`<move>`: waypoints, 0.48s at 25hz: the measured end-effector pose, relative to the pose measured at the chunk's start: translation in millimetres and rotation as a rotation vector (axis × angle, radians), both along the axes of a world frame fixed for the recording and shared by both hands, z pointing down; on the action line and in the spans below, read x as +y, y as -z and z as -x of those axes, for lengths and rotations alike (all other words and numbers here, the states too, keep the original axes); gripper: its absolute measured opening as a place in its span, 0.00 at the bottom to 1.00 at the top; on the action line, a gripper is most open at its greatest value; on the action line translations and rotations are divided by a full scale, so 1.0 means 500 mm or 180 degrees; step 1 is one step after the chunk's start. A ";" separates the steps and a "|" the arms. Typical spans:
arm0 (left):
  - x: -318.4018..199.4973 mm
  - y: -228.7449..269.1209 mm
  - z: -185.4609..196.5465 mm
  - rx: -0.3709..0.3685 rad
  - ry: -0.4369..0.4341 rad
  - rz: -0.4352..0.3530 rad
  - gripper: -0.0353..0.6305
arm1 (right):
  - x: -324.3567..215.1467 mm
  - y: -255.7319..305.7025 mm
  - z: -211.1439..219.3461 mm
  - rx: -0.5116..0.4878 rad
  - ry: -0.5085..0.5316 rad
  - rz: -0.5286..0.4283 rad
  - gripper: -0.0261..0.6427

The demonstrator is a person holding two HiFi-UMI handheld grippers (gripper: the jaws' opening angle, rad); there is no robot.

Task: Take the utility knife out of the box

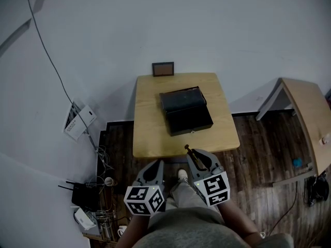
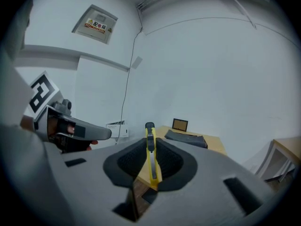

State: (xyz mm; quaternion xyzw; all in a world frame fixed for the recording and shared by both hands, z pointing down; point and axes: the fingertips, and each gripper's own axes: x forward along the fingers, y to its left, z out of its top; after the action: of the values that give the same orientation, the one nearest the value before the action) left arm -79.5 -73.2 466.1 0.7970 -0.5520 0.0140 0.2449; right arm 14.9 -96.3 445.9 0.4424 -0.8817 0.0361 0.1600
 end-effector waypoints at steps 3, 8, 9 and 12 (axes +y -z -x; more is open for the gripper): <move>-0.001 0.001 -0.002 -0.0001 -0.0019 -0.0005 0.06 | -0.001 0.001 -0.004 0.0002 -0.0015 0.0030 0.11; -0.010 0.002 -0.005 0.0001 -0.0033 -0.0018 0.06 | -0.010 0.012 -0.005 -0.0059 -0.0045 -0.0008 0.11; -0.012 0.003 -0.003 0.0004 -0.0032 -0.0019 0.06 | -0.011 0.010 -0.005 -0.0039 -0.0046 0.0015 0.11; -0.019 0.004 0.000 0.0015 -0.0031 -0.0017 0.06 | -0.015 0.011 -0.004 -0.0022 -0.0049 0.0032 0.11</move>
State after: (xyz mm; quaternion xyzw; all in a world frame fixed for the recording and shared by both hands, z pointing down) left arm -79.4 -82.7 464.1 0.8003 -0.5476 0.0118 0.2440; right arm 17.0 -103.6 440.3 0.4483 -0.8786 0.0432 0.1588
